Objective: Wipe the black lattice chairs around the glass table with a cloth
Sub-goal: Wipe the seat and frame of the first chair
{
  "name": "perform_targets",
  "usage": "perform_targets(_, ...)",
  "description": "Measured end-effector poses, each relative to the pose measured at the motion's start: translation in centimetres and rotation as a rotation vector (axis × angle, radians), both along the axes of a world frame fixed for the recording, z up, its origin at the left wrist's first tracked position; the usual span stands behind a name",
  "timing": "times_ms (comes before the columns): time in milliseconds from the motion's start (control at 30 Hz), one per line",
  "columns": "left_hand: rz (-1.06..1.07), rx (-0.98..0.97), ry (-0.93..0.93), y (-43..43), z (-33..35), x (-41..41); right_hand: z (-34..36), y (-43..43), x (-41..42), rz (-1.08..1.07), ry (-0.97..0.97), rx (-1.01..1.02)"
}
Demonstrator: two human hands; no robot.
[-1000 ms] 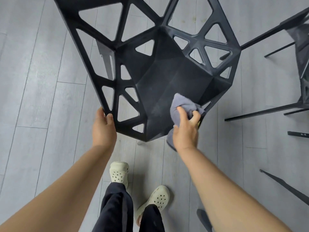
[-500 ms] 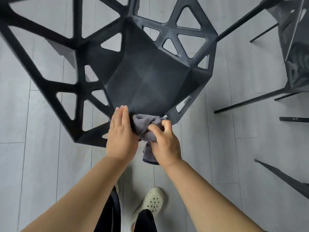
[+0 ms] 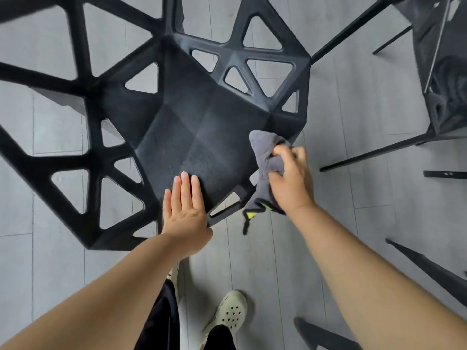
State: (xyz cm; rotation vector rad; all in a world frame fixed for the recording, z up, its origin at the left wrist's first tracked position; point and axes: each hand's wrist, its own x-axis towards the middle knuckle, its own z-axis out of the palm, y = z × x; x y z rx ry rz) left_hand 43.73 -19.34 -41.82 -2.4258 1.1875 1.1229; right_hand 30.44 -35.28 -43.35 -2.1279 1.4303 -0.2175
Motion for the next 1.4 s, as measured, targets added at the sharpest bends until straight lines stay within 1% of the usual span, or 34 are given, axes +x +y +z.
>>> perform_targets(67, -0.005, 0.021, -0.003, -0.2, 0.0, 0.1, 0.6, -3.0, -0.2, 0.028, 0.08, -0.003)
perform_targets(167, 0.002, 0.05, 0.029, -0.4, 0.3, 0.3, 1.7, -8.2, -0.5, -0.116, 0.161, -0.017)
perform_targets(233, 0.003, 0.052, 0.047, -0.4, 0.4, 0.4, 2.4, -10.2, -0.5, -0.099, 0.247, -0.032)
perform_targets(267, 0.005, 0.053, 0.052, -0.5, 0.4, 0.6, 2.5, -10.4, -0.2, -0.072, 0.257, -0.044)
perform_targets(367, 0.005, 0.059, 0.064, -0.5, 0.6, 0.6, 2.8, -8.5, 1.7, -0.042, 0.254, -0.041)
perform_targets(533, 0.0, 0.048, 0.05, -0.3, 0.5, 0.6, 3.4, -4.2, 4.8, 0.097, 0.299, -0.002)
perform_targets(667, -0.001, 0.034, 0.025, -0.1, 0.4, 0.4, 3.9, -0.7, 6.3, 0.272, 0.355, 0.019)
perform_targets(767, -0.007, 0.015, 0.003, 0.1, 0.4, 0.4, 4.3, 2.2, 7.0, 0.394, 0.367, 0.008)
perform_targets(833, -0.018, 0.017, 0.021, 0.2, 0.7, 0.6, 4.7, 4.4, 7.4, 0.463, 0.357, 0.02)
perform_targets(933, -0.024, 0.03, 0.063, 0.3, 1.1, 0.9, 5.3, 7.2, 7.9, 0.499, 0.348, 0.066)
perform_targets(1000, -0.046, 0.007, 0.109, 0.6, 1.7, 1.8, 5.7, 8.2, 8.1, 0.452, 0.345, 0.135)
perform_targets(1067, -0.073, -0.095, 0.202, 1.6, 2.9, 3.8, 6.1, 8.7, 8.3, 0.42, 0.351, 0.233)
perform_targets(1100, -0.054, -0.177, 0.249, 2.5, 4.0, 5.0, 6.4, 9.0, 8.4, 0.414, 0.365, 0.276)
perform_targets(1133, -0.008, -0.272, 0.255, 3.7, 5.2, 6.3, 6.6, 9.6, 8.6, 0.405, 0.382, 0.311)
perform_targets(1167, 0.065, -0.381, 0.208, 5.2, 6.4, 7.7, 7.0, 10.3, 9.0, 0.385, 0.391, 0.339)
perform_targets(1200, 0.162, -0.506, 0.117, 6.6, 7.6, 9.1, 7.4, 11.4, 9.5, 0.362, 0.39, 0.368)
perform_targets(1300, 0.476, -0.819, -0.202, 10.3, 10.1, 13.9, 8.2, 16.6, 12.1, 0.348, 0.366, 0.442)
perform_targets(1333, 0.581, -0.877, -0.268, 10.9, 10.4, 15.7, 8.2, 18.4, 13.3, 0.351, 0.365, 0.451)
perform_targets(1367, 0.67, -0.888, -0.283, 11.2, 10.7, 17.7, 8.2, 19.9, 14.6, 0.331, 0.363, 0.454)
perform_targets(1400, 0.745, -0.867, -0.245, 11.2, 11.0, 19.6, 8.1, 21.1, 15.8, 0.293, 0.357, 0.455)
